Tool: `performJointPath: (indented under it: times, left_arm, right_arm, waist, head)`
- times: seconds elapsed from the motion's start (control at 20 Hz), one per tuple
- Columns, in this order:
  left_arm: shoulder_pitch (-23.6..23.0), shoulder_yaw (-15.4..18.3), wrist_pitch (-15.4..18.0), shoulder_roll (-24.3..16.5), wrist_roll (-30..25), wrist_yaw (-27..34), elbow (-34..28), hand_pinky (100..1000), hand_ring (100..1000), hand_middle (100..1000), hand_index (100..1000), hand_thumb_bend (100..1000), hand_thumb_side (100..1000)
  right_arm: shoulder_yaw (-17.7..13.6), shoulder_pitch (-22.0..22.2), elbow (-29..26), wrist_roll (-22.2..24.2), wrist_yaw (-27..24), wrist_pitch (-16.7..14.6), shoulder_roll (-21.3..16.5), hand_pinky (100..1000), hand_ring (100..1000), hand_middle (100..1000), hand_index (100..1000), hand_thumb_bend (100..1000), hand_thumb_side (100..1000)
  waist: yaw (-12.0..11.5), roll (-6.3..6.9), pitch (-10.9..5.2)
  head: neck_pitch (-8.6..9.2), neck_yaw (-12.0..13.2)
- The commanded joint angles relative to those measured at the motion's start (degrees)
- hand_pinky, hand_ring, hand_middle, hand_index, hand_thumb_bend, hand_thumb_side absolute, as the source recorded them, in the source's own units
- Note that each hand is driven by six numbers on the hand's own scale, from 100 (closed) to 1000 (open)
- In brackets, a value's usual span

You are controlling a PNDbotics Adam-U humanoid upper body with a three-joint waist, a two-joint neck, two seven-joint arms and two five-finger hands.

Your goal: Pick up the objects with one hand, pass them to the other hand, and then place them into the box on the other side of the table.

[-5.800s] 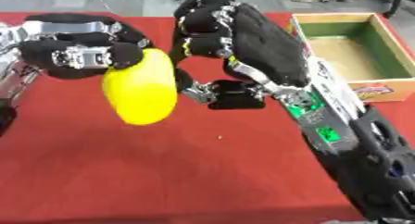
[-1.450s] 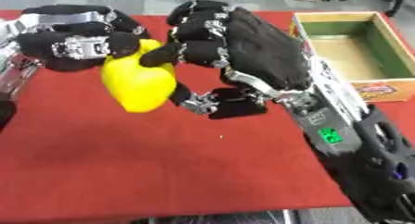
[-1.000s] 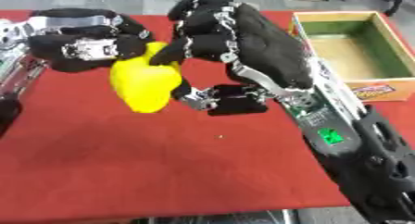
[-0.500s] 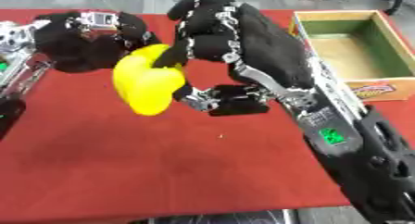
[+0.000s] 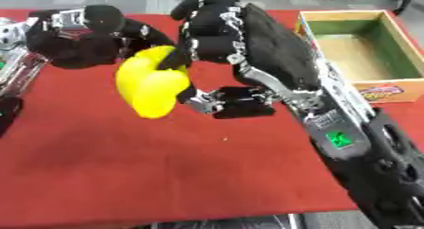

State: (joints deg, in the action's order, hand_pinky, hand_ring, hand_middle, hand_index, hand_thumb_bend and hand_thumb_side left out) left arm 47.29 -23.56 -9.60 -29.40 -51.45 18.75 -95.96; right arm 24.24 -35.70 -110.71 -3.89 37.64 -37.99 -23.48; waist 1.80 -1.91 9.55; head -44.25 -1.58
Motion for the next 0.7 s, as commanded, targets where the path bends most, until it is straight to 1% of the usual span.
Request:
performJointPath:
  times: [0.05,0.1,0.25,0.35,0.45,0.55,0.7]
  left_arm:
    - [-0.3,2.7,2.6,-3.4,0.4,-2.2,0.5,786,837,833,915,413,975]
    - [-1.0,3.4,3.3,-4.2,0.9,-2.9,1.0,779,828,820,911,396,975]
    - [-4.3,6.6,5.1,-6.5,3.0,-3.9,3.1,770,817,807,905,381,977]
    - [-7.0,9.1,6.1,-7.2,4.7,-3.0,4.7,764,813,802,902,374,978]
    - [-9.9,12.0,6.6,-7.0,6.5,-1.6,6.2,752,802,791,895,369,979]
    - [-12.5,14.4,6.9,-7.4,8.3,-0.1,5.6,752,802,791,895,369,979]
    - [-13.7,15.3,6.2,-7.8,9.9,0.7,4.2,752,802,791,895,369,979]
  right_arm:
    - [-1.1,-0.5,-0.4,-0.5,0.6,0.5,-0.3,719,511,455,367,100,100]
    - [-1.4,-0.4,-0.4,-0.7,0.9,0.7,-0.5,720,514,458,369,100,100]
    - [-2.2,-0.4,-0.4,-1.5,1.8,1.3,-1.0,720,519,463,372,100,100]
    - [-2.9,-0.4,-0.4,-2.4,2.6,1.8,-1.7,721,520,465,373,100,100]
    - [-4.3,-0.3,0.0,-3.7,3.6,2.8,-3.1,722,525,470,372,103,100]
    - [-4.6,-0.3,-0.1,-4.7,4.2,3.3,-3.6,722,525,470,372,103,100]
    - [-4.4,-0.4,0.0,-5.3,4.7,3.5,-3.6,722,525,470,372,103,100]
  waist:
    - [0.1,0.28,0.09]
    - [-0.1,0.36,0.13]
    - [-0.1,0.48,0.17]
    - [-0.1,0.53,0.14]
    - [-0.6,0.46,0.12]
    - [-0.4,0.52,0.09]
    - [-0.2,0.56,0.09]
  head:
    - [0.13,-0.2]
    - [0.13,-0.6]
    - [0.13,-1.0]
    - [0.13,-1.3]
    - [0.13,-1.9]
    - [0.13,-1.7]
    - [0.13,-1.5]
